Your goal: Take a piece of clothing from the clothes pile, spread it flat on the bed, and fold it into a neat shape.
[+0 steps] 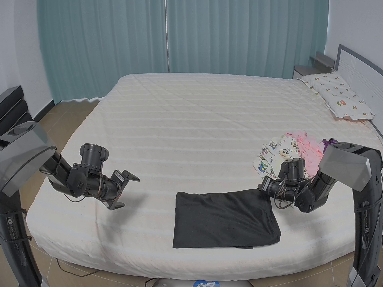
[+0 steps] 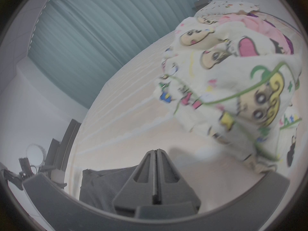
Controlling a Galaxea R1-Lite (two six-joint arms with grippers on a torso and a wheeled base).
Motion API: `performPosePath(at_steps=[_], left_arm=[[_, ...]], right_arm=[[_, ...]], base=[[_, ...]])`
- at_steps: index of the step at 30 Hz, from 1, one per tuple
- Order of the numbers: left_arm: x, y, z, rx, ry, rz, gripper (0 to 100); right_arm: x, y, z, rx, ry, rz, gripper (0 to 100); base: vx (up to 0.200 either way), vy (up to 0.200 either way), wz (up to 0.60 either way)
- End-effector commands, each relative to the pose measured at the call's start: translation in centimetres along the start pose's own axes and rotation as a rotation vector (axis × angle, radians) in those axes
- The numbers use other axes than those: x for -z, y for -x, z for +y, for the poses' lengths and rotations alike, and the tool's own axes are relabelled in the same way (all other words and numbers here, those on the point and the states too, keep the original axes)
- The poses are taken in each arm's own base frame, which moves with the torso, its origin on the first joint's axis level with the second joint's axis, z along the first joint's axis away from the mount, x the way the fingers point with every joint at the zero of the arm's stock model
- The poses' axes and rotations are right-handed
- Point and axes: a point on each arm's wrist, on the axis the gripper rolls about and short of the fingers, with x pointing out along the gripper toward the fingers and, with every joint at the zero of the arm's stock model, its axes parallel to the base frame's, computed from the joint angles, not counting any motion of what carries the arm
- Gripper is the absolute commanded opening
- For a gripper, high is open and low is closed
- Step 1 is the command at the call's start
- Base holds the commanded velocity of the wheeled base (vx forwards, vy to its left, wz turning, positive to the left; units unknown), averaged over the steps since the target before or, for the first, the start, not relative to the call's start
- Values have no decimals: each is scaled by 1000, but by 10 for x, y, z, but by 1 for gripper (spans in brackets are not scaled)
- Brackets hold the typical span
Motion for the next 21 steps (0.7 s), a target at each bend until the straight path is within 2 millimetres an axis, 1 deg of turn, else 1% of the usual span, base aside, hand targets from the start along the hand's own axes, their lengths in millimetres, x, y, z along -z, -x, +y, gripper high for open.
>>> performPosePath(at_steps=[1, 4, 21], left_arm=[[0, -1, 0, 0, 0, 1, 100], [0, -1, 0, 0, 0, 1, 100], [0, -1, 0, 0, 0, 1, 100]], right_arm=[[-7, 1, -8, 19, -14, -21, 0], [-9, 1, -14, 40, -23, -30, 0], [-9, 4, -23, 73, -36, -28, 0]], base=[[0, 0, 0], [0, 0, 0], [0, 0, 0]])
